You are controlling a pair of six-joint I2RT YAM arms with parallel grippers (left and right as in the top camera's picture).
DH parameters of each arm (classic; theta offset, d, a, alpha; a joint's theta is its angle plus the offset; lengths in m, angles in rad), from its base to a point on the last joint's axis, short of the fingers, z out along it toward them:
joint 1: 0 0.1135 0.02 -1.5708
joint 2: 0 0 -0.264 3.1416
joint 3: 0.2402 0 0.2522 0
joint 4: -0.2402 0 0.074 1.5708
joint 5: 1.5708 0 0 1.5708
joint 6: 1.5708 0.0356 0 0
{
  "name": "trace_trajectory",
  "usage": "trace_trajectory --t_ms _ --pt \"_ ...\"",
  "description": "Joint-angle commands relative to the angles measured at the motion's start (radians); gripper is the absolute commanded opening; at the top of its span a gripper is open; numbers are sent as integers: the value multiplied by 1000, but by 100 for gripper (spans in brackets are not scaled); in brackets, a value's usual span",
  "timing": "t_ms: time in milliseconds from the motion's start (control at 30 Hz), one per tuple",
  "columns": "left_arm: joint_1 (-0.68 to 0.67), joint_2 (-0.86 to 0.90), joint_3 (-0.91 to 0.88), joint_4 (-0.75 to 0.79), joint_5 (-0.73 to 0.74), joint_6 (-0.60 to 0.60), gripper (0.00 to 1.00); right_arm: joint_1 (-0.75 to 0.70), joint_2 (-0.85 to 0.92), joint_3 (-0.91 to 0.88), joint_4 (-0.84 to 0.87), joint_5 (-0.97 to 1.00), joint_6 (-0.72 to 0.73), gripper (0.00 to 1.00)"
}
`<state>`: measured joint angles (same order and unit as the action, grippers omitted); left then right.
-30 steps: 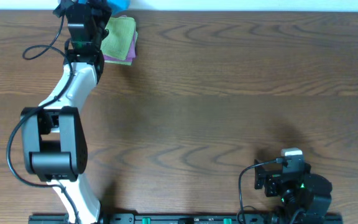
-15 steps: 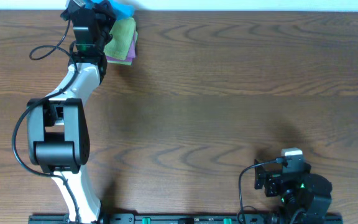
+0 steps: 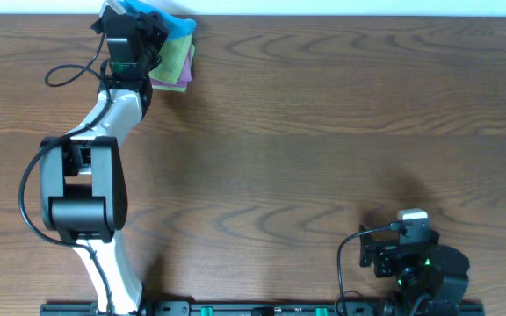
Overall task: Fold the cloth
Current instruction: 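Lower the blue cloth onto the green-pink stack with the left gripper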
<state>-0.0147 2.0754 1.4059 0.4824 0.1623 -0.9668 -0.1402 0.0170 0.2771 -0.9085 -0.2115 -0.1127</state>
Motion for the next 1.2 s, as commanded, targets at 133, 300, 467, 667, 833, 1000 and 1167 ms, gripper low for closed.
trace_trajectory --t_ms 133,300,467,667,833,1000,1167 --pt "23 -2 13 -87 14 3 6 -8 -8 -5 -2 -2 7 99" --pt "60 -11 13 -195 34 -85 8 -8 -8 -5 -2 -2 7 99" --pt "83 -11 13 -223 76 -90 26 -8 -8 -5 -2 -2 7 99" --pt "87 -11 13 -239 109 -97 95 -8 -8 -5 -2 -2 7 99" --pt "91 -11 13 -240 129 -195 95 -8 -8 -5 -3 -2 7 99" --pt "102 -11 13 -280 165 -337 95 -8 -8 -5 -2 -2 7 99" --pt "99 -29 13 -334 171 -287 95 -8 -8 -5 -3 -2 7 99"
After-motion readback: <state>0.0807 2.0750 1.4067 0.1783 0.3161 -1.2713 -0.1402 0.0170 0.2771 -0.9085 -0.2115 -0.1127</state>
